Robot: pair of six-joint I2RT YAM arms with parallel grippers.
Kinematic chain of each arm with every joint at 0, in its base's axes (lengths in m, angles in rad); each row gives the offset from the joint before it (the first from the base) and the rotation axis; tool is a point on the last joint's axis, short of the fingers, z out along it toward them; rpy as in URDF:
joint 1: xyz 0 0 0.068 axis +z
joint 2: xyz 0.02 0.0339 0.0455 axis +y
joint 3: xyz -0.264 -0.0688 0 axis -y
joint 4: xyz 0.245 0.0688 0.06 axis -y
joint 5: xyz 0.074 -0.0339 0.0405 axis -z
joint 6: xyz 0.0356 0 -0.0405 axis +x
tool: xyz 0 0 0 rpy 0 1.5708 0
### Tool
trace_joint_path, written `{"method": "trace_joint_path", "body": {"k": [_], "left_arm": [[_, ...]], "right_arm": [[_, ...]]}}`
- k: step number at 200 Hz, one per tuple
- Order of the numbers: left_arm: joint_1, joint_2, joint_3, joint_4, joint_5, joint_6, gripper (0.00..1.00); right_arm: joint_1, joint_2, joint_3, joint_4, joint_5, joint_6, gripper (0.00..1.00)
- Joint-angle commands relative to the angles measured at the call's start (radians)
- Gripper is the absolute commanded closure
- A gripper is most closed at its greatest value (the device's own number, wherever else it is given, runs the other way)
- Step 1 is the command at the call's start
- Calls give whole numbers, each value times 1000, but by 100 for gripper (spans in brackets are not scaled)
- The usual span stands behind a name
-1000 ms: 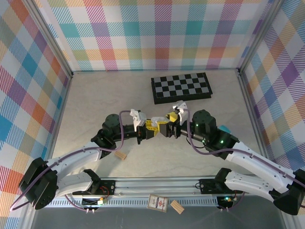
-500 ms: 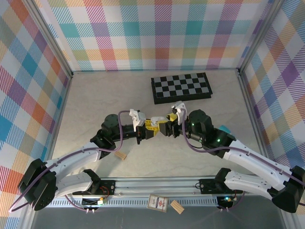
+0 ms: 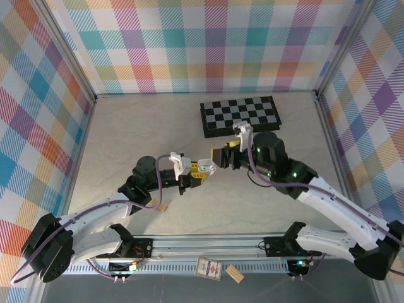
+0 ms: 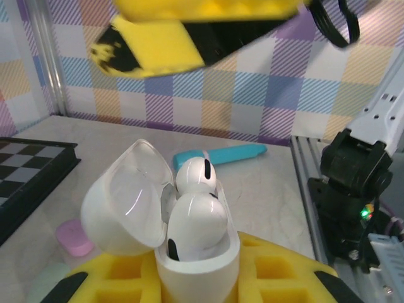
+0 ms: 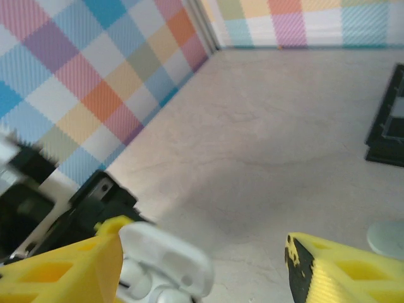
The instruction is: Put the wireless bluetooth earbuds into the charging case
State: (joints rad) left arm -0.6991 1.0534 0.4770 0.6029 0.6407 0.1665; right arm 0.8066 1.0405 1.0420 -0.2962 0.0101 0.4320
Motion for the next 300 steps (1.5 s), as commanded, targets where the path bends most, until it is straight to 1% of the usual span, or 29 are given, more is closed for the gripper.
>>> {"method": "trace_joint_path", "body": {"k": [1,41,62,79,101,122,144,160,173,198,204,224,256,279,300], "left_arm": [[-10,-33,-3,15,-22,122,96],[-10,-60,18,-106,-63,253,96],[-10,-65,23,-127,-84,268,96],[-10,-64,25,-122,-103,250,96],[-6,-54,32,-111,-125,199,96],[0,-44,39,-109,-110,170,96],[6,-44,40,-102,-96,152,96],[9,-46,40,-101,-72,144,96],[14,-49,45,-107,-45,136,96],[18,-55,63,-141,16,126,96],[19,-58,66,-151,27,128,96],[19,-67,69,-172,37,135,95],[18,-82,67,-175,48,138,95],[18,-86,71,-178,48,130,95],[19,-93,70,-186,35,126,94]], "right_arm": [[-30,102,123,-235,-31,63,33],[-38,263,277,-396,-136,34,34],[-37,312,323,-444,-172,1,34],[-38,327,340,-473,-191,-30,33],[-37,321,340,-496,-217,-74,33],[-38,290,327,-492,-254,-114,33],[-38,236,309,-469,-245,-148,34],[-37,193,295,-448,-211,-185,34],[-37,157,276,-423,-207,-245,33],[-38,91,205,-346,-273,-420,30],[-38,78,189,-327,-275,-441,30],[-38,89,209,-312,-194,-394,32],[-38,207,316,-413,-173,-347,34],[-38,235,309,-428,-195,-370,34],[-37,214,275,-423,-261,-403,33]]}}
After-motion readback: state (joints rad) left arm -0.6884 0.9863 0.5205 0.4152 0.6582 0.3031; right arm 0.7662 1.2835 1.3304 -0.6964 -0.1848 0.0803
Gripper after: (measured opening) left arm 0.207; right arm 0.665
